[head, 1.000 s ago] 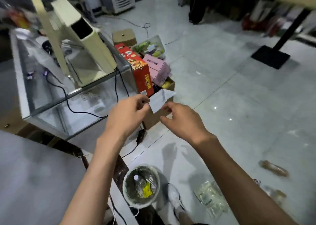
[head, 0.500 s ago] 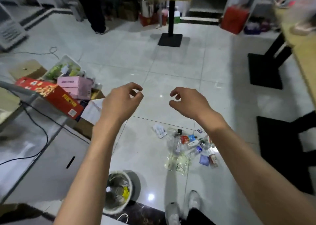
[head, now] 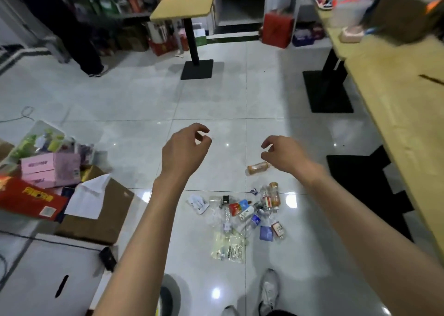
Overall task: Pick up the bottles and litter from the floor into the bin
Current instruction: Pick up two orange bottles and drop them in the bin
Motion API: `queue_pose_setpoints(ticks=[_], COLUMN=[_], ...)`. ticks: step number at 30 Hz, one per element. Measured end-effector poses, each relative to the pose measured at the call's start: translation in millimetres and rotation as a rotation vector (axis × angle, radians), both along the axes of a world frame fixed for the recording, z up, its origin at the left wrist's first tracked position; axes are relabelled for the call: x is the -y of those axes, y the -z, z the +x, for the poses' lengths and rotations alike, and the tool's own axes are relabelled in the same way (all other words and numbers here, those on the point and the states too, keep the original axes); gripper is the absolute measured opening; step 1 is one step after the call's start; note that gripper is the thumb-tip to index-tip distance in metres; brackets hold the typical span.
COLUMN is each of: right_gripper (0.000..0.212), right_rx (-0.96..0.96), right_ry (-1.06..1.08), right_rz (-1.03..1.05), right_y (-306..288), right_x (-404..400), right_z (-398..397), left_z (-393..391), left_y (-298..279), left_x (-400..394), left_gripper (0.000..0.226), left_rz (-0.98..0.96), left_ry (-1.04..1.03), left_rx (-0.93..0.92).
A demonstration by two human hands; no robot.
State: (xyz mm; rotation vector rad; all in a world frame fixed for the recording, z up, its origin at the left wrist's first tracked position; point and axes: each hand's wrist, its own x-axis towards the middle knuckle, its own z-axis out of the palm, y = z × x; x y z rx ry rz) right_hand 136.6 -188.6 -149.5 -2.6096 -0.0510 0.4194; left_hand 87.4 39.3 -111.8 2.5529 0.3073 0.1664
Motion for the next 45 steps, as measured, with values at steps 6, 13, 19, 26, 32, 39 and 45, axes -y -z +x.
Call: queue_pose_setpoints(ticks=[6, 13, 19, 26, 32, 39, 45], right_gripper=[0.031, 0.031, 0.031, 0.032, 0.03, 0.032, 0.033], right_rx=[-0.041, -0.064, -0.052, -0.059, -0.098, -0.131, -0.105], right_ry=[0.007, 0.064, 0.089, 0.157, 0.235, 0.244, 0.258], right_rz=[-0.025, 0.027, 0.022, -0.023, -0.024, -0.049, -0.08], right_y=[12, 29, 38, 67, 110, 195, 344], right_x=[56, 76, 78, 80, 86, 100, 118], right_z=[56, 111, 157, 210, 253, 305, 342], left_z=[59, 121, 181, 250, 306, 387, 436], left_y=[15, 32, 44, 76, 120, 200, 352], left_x=[39, 61, 67, 59, 56, 76, 111], left_gripper=[0.024, 0.025, 0.023, 0.025, 0.033, 0.03, 0.033], left_rz=[0.009, 0.024, 0.007, 0.019, 0.059, -0.093, -0.069], left_ry=[0.033, 0.086, 0.121, 0.196, 0.255, 0.261, 0.262], left_rx=[-0.047, -0.109, -0.117, -0.181, -0.202, -0.236, -0.216])
